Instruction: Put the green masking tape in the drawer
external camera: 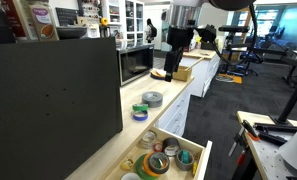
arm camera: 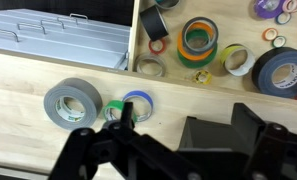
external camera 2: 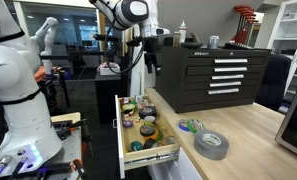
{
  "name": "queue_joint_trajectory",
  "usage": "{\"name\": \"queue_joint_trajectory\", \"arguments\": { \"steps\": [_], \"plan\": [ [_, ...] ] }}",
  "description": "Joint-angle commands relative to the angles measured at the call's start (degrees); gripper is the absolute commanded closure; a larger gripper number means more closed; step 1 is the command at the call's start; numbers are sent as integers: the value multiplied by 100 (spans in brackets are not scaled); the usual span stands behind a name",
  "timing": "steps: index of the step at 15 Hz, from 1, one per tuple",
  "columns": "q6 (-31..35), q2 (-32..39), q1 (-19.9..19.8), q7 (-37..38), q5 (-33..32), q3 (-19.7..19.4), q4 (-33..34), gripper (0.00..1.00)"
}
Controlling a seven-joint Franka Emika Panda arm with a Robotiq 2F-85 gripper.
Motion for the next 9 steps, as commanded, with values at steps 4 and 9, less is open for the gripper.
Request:
{"name": "queue_joint_trajectory", "arguments": {
  "steps": [4,9],
  "plan": [
    [252,811,-217,-378,-436,-399,601,0],
    [217,855,-170,-400,-412,-481,624,0]
  ]
}}
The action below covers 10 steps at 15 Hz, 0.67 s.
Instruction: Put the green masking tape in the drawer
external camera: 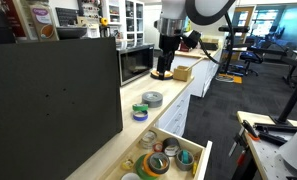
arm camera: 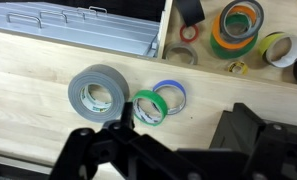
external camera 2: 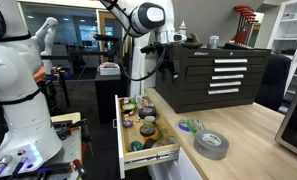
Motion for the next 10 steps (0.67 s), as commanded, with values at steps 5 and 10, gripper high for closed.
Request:
{"name": "queue_joint_trajectory", "arguments": {
  "steps": [5,10],
  "plan": [
    [-11,8,38,-4,2,-29,3,0],
    [302,279,-9,-345,-91,-91,-16,0]
  ]
}}
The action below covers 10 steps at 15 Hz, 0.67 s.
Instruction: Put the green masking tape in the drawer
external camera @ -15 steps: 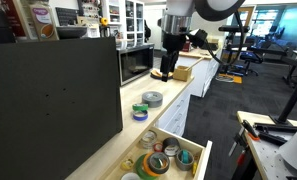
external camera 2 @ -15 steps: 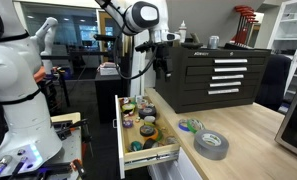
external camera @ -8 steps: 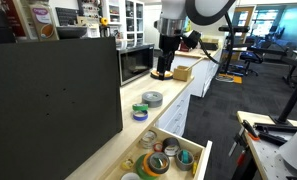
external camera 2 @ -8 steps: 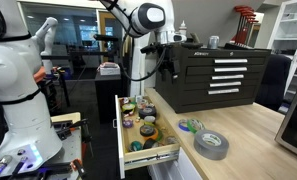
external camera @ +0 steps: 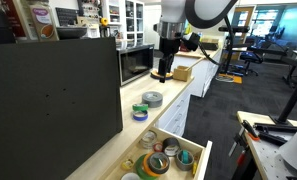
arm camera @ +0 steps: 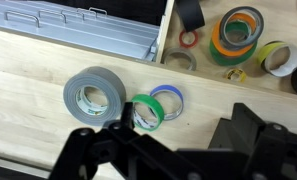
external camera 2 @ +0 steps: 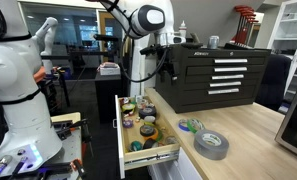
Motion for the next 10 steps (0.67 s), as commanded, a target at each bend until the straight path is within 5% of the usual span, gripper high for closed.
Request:
{"name": "queue_joint_trajectory", "arguments": {
  "steps": [1,10],
  "plan": [
    [418,323,-41,-182,-23,-126,85,0],
    [988,1827,-182,-1217,381,-239,1018,0]
  ]
}}
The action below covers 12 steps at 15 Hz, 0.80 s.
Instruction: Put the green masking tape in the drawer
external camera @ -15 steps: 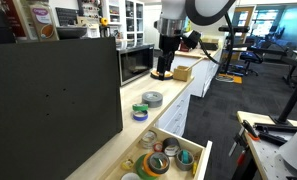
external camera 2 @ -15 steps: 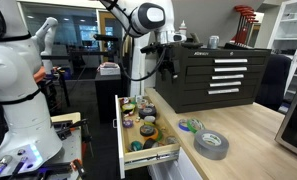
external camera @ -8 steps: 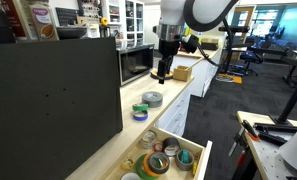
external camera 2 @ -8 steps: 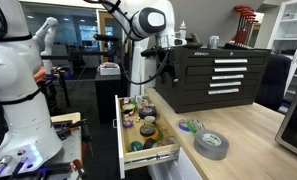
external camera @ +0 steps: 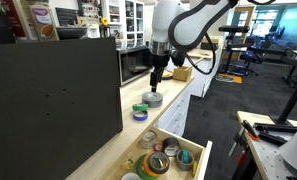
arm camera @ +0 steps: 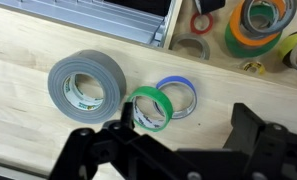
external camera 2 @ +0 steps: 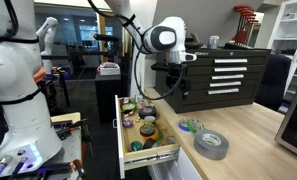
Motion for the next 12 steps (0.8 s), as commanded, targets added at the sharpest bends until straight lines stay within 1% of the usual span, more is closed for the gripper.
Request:
{"name": "queue_joint_trajectory", "arguments": {
  "steps": [1,5,9,12],
  "plan": [
    [128,735,-125,-818,284,39,626,0],
    [260,1361,-302,-1694,461,149,1221,0],
    [137,1876,-597,-2542,731,369,1774,0],
    [-14,2229,-871,-3156,992,606,2110,0]
  ]
}}
